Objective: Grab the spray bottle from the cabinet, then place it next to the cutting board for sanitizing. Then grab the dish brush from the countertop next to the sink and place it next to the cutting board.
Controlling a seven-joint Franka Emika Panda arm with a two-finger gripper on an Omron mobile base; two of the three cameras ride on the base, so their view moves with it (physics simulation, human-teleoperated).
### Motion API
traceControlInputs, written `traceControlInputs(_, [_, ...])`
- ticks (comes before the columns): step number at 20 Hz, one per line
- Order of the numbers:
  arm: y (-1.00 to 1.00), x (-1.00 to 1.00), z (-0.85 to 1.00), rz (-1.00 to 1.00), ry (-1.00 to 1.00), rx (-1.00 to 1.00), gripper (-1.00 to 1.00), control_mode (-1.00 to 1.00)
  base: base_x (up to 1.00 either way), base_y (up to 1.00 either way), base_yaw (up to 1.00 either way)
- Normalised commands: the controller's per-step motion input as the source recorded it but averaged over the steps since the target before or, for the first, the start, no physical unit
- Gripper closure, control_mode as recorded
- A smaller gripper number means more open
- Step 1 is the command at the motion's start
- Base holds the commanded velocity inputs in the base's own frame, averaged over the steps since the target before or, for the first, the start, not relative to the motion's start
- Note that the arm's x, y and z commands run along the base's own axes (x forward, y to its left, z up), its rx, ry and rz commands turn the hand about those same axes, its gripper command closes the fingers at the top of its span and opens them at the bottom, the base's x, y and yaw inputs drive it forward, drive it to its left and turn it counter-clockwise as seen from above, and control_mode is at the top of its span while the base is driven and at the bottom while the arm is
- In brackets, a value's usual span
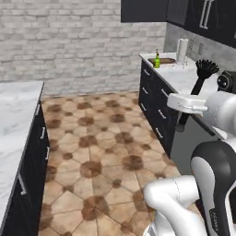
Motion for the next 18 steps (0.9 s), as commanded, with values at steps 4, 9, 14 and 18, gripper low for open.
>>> traceControlInputs(4, [0.00, 0.00, 0.00, 0.00, 0.00, 0.00, 1.00, 1.00, 0.98, 1.00, -0.59])
traceControlInputs(9, [0.00, 0.00, 0.00, 0.00, 0.00, 0.00, 1.00, 1.00, 1.00, 1.00, -0.51])
traceControlInputs(14, [0.00, 0.00, 0.00, 0.00, 0.00, 0.00, 1.00, 1.00, 1.00, 0.54, -0.44])
traceControlInputs(18, [0.00, 0.00, 0.00, 0.00, 0.00, 0.00, 1.00, 1.00, 1.00, 0.57, -0.38])
